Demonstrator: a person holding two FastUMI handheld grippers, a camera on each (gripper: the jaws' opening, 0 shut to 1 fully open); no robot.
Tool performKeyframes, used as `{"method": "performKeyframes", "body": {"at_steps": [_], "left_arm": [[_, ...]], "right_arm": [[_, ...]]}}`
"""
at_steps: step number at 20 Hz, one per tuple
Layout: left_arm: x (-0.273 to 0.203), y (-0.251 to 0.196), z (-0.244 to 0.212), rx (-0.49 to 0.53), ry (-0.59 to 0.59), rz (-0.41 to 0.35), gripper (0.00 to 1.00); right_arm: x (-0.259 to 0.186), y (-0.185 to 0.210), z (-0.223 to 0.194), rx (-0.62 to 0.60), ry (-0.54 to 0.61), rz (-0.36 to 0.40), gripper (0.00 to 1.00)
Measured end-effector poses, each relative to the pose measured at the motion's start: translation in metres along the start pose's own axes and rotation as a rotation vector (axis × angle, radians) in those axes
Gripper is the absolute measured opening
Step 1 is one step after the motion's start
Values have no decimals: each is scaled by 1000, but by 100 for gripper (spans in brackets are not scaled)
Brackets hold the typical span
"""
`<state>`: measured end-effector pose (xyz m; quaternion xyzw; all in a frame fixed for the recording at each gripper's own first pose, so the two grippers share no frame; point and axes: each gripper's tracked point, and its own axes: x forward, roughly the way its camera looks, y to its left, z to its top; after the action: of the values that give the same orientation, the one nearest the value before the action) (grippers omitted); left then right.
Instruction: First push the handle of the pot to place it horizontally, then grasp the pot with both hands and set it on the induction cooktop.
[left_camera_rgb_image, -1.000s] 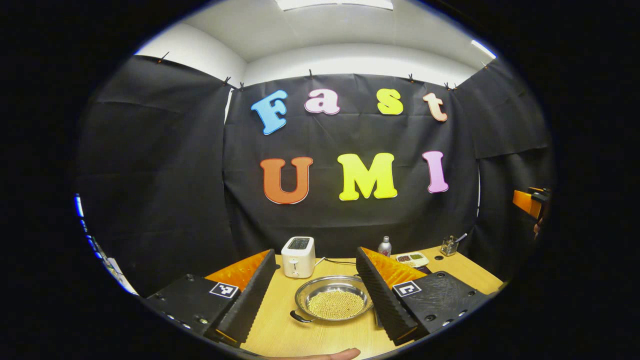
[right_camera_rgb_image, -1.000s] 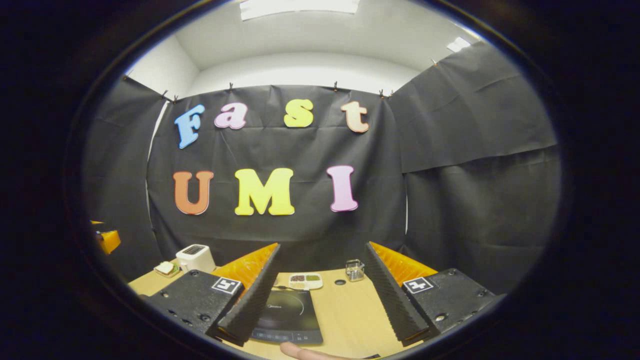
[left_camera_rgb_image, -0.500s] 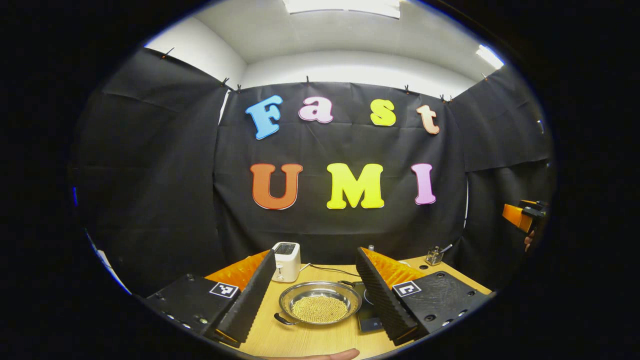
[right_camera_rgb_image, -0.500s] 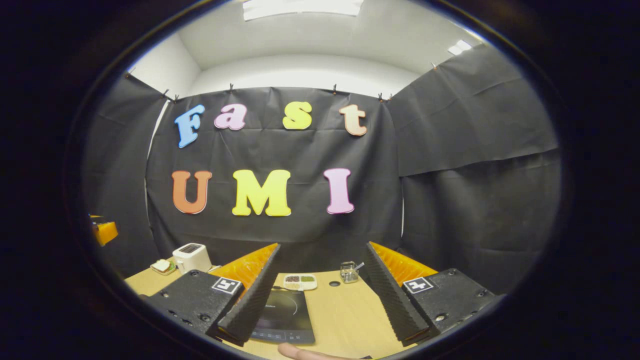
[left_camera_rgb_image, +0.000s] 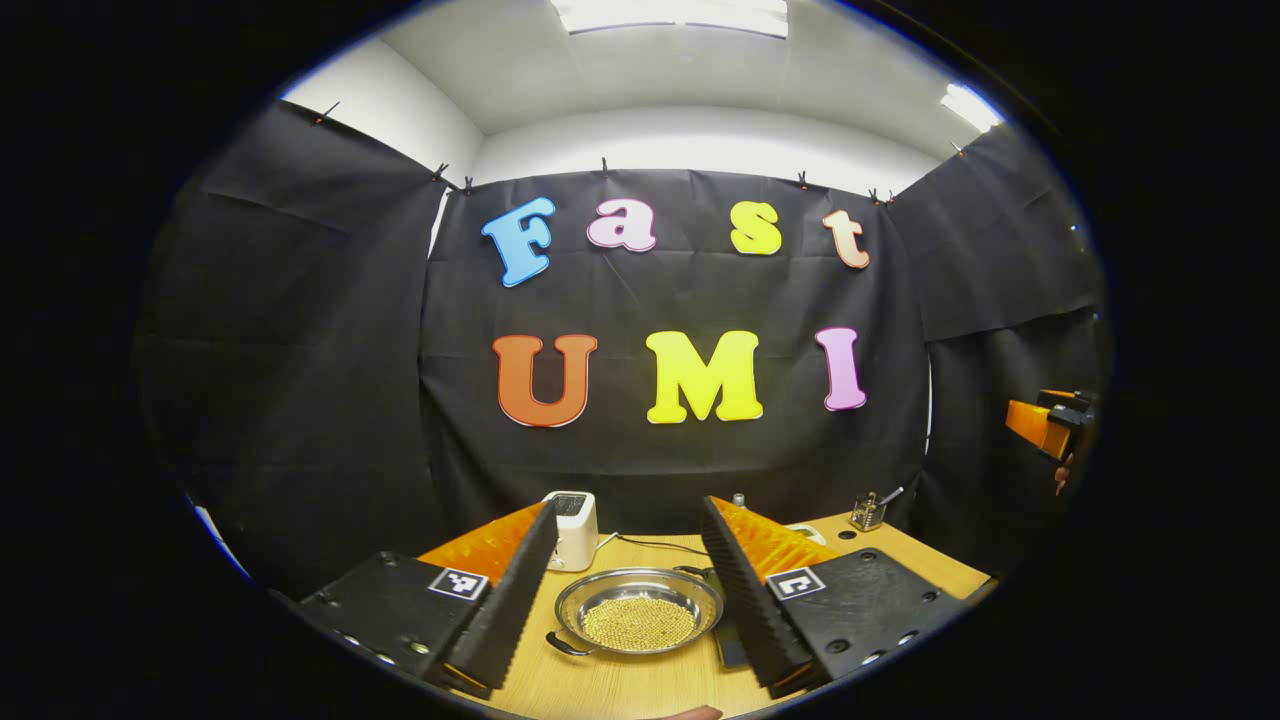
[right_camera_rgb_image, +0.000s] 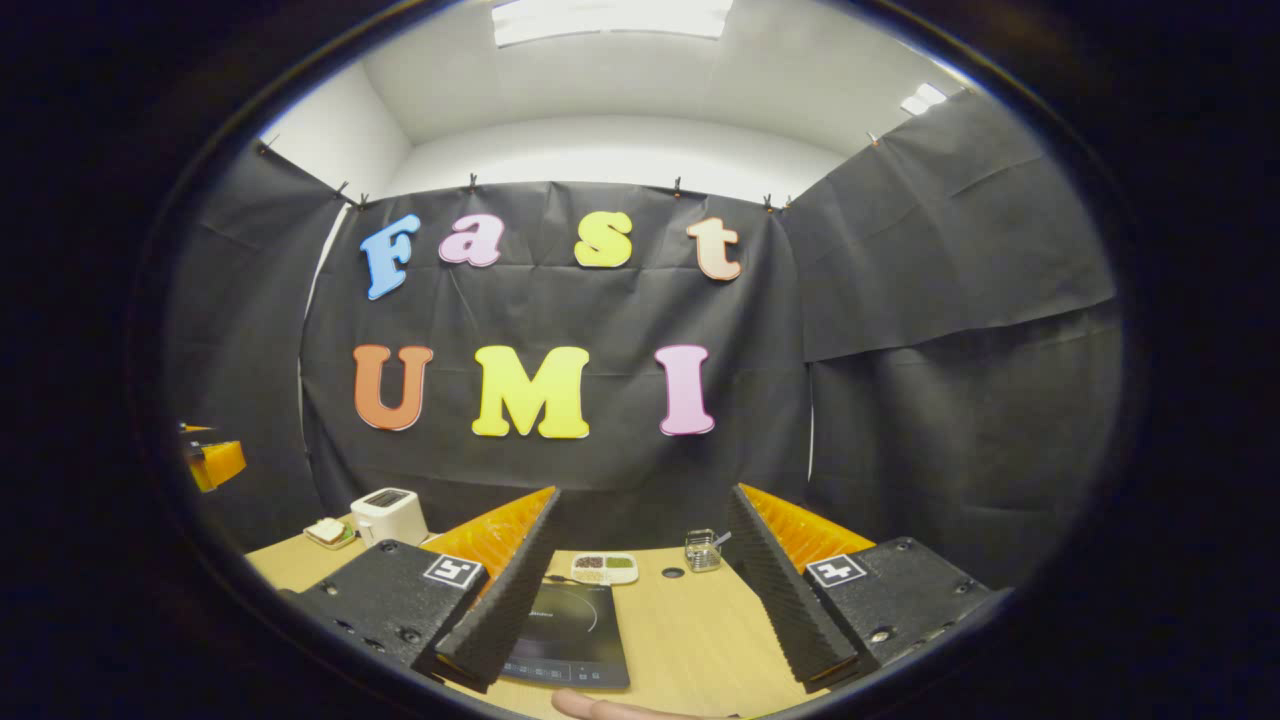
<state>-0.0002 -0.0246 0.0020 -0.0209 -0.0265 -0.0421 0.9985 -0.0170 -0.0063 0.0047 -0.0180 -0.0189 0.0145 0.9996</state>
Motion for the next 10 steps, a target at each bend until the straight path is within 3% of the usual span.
{"method": "performKeyframes", "body": {"at_steps": [4,6,7,10], "left_arm": [[0,4,-13,19,24,9,39],[6,0,-31,2,55,-13,0],[6,-2,-41,-6,75,-26,4],[13,4,-66,16,129,-17,3]], "right_arm": [[-1,1,-5,0,6,-1,100],[0,3,-9,0,17,5,100],[0,4,-11,-1,21,7,100],[1,5,-14,-3,25,12,100]]}}
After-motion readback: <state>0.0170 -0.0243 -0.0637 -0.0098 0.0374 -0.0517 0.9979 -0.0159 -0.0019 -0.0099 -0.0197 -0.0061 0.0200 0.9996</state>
